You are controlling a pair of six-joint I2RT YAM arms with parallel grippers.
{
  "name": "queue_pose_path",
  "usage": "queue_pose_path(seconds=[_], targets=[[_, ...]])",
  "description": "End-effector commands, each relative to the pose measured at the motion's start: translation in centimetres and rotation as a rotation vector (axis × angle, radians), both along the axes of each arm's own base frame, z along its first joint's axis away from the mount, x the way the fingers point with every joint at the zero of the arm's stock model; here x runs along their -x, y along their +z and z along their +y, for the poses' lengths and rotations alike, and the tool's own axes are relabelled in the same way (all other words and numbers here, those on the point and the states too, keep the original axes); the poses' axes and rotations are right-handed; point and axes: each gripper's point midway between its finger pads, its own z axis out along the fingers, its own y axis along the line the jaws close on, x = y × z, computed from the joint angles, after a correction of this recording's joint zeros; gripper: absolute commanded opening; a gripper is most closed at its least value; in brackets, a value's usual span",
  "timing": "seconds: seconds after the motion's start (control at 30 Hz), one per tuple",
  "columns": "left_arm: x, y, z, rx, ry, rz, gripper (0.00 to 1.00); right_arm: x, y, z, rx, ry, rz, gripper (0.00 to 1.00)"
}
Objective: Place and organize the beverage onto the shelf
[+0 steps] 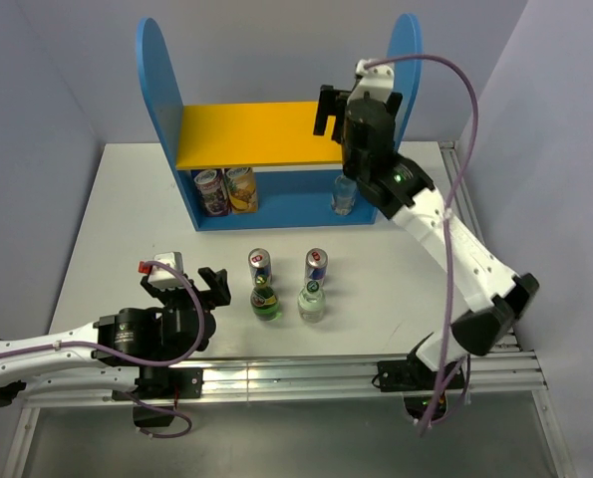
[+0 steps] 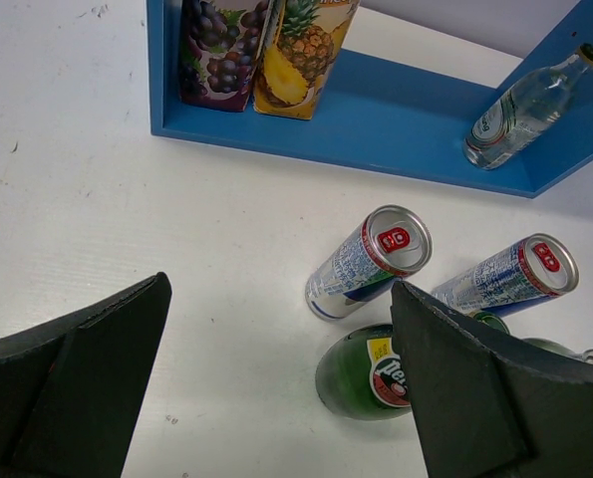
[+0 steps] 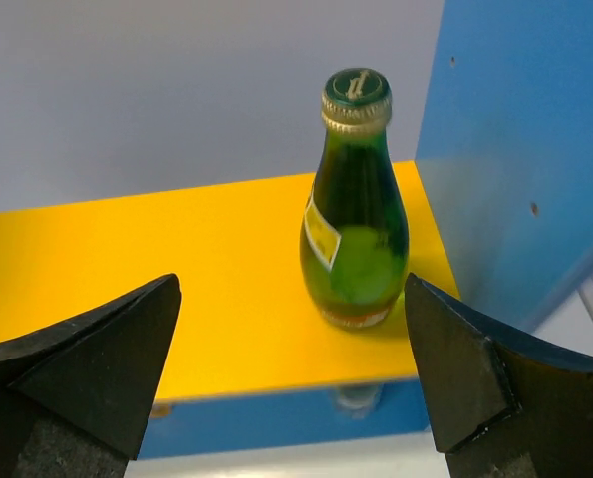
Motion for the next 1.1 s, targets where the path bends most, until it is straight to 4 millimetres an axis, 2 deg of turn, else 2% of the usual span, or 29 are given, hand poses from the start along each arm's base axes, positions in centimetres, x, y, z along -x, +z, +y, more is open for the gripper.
queue_pose_path(seconds=[0.0,0.07,0.1,0.13,0.17,0.2,0.23,0.27,0.3,0.37,0.4,0.43,0.47,0.5,0.53,0.57,0.63,0.73,0.8,0.83,0.87,0.9,0.93,0.97,1.0,1.07], targets=[[0.0,1.1,-0.2,0.039,0.000,-0.011,0.99,5.2,1.2,-1.0,-0.081,-0.018,-0.041,1.00],[0.0,1.1,-0.1,0.046,0.010,-0.011,0.99,7.5,0.0,-0.2,-0.108,0.026,-0.050,1.00],[-0.1,1.1,0.0,0.047,0.014,-0.013,0.99,9.1,-3.2,2.1,-0.091,0.076,-0.039,1.00],[-0.1,1.2,0.1,0.049,0.020,-0.016,0.99,11.4,-2.6,1.6,-0.129,0.094,-0.080,1.00],[-0.1,1.2,0.1,0.049,0.023,-0.017,0.99,12.7,-3.9,2.2,-0.132,0.121,-0.082,1.00],[-0.2,1.2,-0.1,0.053,0.023,-0.020,0.99,13.9,-7.2,3.1,-0.112,0.154,-0.058,1.00],[-0.3,1.0,-0.2,0.041,0.026,-0.027,0.99,16.5,-7.4,4.7,-0.213,0.238,-0.048,1.00],[-0.4,1.0,-0.3,0.009,0.023,-0.034,0.99,17.6,-8.7,5.5,-0.236,0.280,-0.009,0.99],[-0.5,1.2,-0.7,0.008,0.023,-0.041,0.99,19.0,-11.0,7.2,-0.222,0.386,0.058,0.97],[-0.7,1.5,-1.0,-0.030,0.035,-0.046,0.99,21.6,-12.4,9.3,-0.252,0.494,0.097,0.95],[-0.7,1.4,-0.6,-0.071,0.048,-0.043,0.99,22.6,-13.6,10.1,-0.237,0.523,0.109,0.95],[-0.9,2.1,-0.6,-0.094,0.075,-0.055,0.99,23.8,-14.1,11.1,-0.235,0.563,0.124,0.96],[-1.0,2.4,-0.6,-0.067,0.099,-0.059,0.99,25.7,-15.4,13.0,-0.209,0.624,0.154,0.97],[-1.1,2.6,-0.6,-0.070,0.113,-0.062,0.99,26.4,-16.1,13.9,-0.203,0.649,0.170,0.98],[-1.1,2.8,0.1,-0.147,0.127,-0.063,0.99,27.1,-17.0,15.0,-0.199,0.672,0.196,0.98],[-1.1,3.0,0.1,-0.075,0.155,-0.066,0.99,27.6,-18.6,16.1,-0.158,0.678,0.226,0.98],[-1.0,2.5,1.4,-0.124,0.179,-0.064,0.99,28.1,-19.2,17.5,-0.146,0.682,0.243,0.98],[-0.9,1.6,1.2,-0.080,0.178,-0.061,0.99,29.6,-20.1,19.5,-0.134,0.719,0.257,0.98],[-0.8,1.3,0.3,-0.101,0.135,-0.042,0.99,29.8,-20.6,20.1,-0.133,0.720,0.264,0.98],[-0.8,1.2,0.5,-0.158,0.100,-0.045,0.99,29.8,-20.8,20.3,-0.138,0.717,0.266,0.98],[-0.8,1.5,-0.5,-0.091,0.079,-0.045,0.99,29.7,-20.8,20.4,-0.138,0.711,0.262,0.98],[-0.7,2.1,-0.2,-0.040,0.068,-0.053,0.99,29.6,-21.0,20.5,-0.133,0.705,0.261,0.98],[-0.6,1.8,0.1,-0.073,0.051,-0.057,0.99,29.5,-21.2,20.6,-0.127,0.702,0.260,0.98],[-0.7,2.3,-0.2,-0.017,0.042,-0.066,0.99,29.3,-21.2,20.5,-0.121,0.689,0.253,0.98],[-0.5,2.3,0.3,0.016,0.027,-0.069,0.99,29.2,-21.5,20.5,-0.107,0.684,0.251,0.98],[-0.4,2.6,0.5,0.025,0.007,-0.080,0.99,29.0,-21.9,20.4,-0.086,0.671,0.248,0.98]])
